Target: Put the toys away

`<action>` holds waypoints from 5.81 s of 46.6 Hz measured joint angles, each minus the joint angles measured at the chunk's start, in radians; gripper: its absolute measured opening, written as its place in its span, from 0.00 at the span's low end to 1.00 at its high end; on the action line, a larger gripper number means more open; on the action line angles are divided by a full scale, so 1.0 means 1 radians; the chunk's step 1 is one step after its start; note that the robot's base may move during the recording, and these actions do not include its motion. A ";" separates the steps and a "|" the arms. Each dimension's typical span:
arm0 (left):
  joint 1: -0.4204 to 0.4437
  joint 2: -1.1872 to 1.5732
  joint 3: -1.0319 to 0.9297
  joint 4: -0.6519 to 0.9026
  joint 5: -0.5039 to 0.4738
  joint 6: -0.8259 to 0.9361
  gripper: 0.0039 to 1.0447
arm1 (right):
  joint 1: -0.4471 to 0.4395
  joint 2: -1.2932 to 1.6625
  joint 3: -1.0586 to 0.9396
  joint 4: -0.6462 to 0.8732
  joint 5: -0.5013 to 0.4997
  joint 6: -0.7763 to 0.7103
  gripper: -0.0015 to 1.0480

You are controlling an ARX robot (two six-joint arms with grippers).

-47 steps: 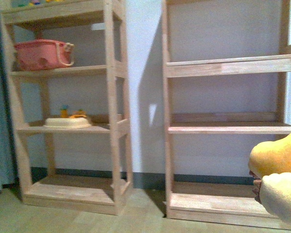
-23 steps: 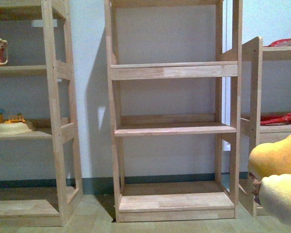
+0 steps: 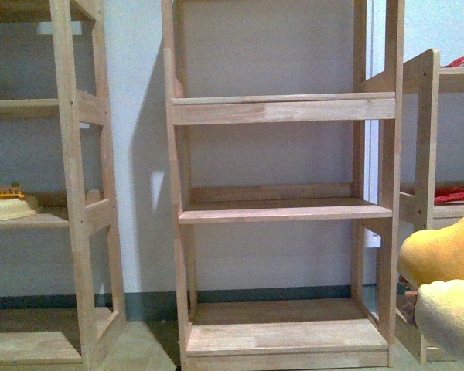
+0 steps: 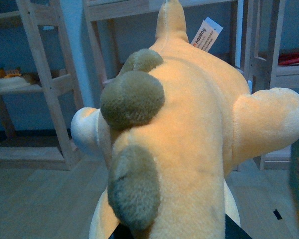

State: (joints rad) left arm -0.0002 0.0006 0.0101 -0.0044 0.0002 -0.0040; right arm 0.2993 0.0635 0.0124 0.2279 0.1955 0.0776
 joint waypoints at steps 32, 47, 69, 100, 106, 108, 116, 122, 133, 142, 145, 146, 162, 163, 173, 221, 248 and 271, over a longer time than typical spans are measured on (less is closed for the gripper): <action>0.000 0.000 0.000 0.000 0.000 0.000 0.94 | 0.000 0.000 0.000 0.000 0.000 0.000 0.07; 0.000 0.000 0.000 0.000 0.000 0.000 0.94 | 0.000 0.000 0.000 0.000 -0.001 0.000 0.07; 0.000 0.000 0.000 0.000 0.000 0.000 0.94 | 0.000 0.000 0.000 0.000 0.000 0.000 0.07; 0.000 0.000 0.000 0.000 0.000 0.000 0.94 | -0.031 0.006 0.016 -0.087 -0.076 -0.014 0.07; 0.000 0.000 0.000 0.000 0.000 0.000 0.94 | -0.168 0.099 0.095 -0.164 -0.232 -0.028 0.07; 0.000 0.000 0.000 0.000 0.000 0.000 0.94 | -0.195 0.130 0.135 -0.137 -0.248 -0.029 0.07; 0.000 0.000 0.000 0.000 0.000 0.000 0.94 | -0.226 0.222 0.299 -0.050 -0.265 -0.042 0.07; 0.000 0.000 0.000 0.000 0.000 0.000 0.94 | -0.232 0.306 0.421 -0.004 -0.295 -0.054 0.07; 0.000 0.000 0.000 0.000 0.000 0.000 0.94 | -0.270 0.494 0.658 0.060 -0.351 -0.063 0.07; 0.000 0.000 0.000 0.000 0.000 0.000 0.94 | -0.308 0.660 0.867 0.074 -0.365 -0.039 0.07; 0.000 0.000 0.000 0.000 0.000 0.000 0.94 | -0.309 0.723 0.941 0.058 -0.365 -0.016 0.07; 0.000 0.000 0.000 0.000 0.000 0.000 0.94 | -0.305 0.763 0.984 0.050 -0.365 -0.005 0.07; 0.000 0.000 0.000 0.000 0.000 0.000 0.94 | -0.176 1.278 1.547 -0.084 -0.310 0.096 0.07; 0.000 0.000 0.000 0.000 0.000 0.000 0.94 | -0.170 1.302 1.578 -0.094 -0.307 0.106 0.07; 0.000 0.000 0.000 0.000 0.000 0.000 0.94 | -0.084 1.547 1.880 -0.209 -0.325 0.228 0.07; 0.000 0.000 0.000 0.000 0.000 0.000 0.94 | 0.117 2.050 2.436 -0.203 -0.349 0.663 0.07; 0.000 0.000 0.000 0.000 0.000 0.000 0.94 | 0.149 2.048 2.390 -0.131 -0.436 0.648 0.27; 0.000 0.000 0.000 0.000 0.000 0.000 0.94 | 0.148 1.986 2.312 -0.109 -0.359 0.523 0.90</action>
State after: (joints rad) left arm -0.0002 0.0006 0.0101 -0.0044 0.0002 -0.0040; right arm 0.4477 2.0495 2.3245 0.1192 -0.1631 0.6010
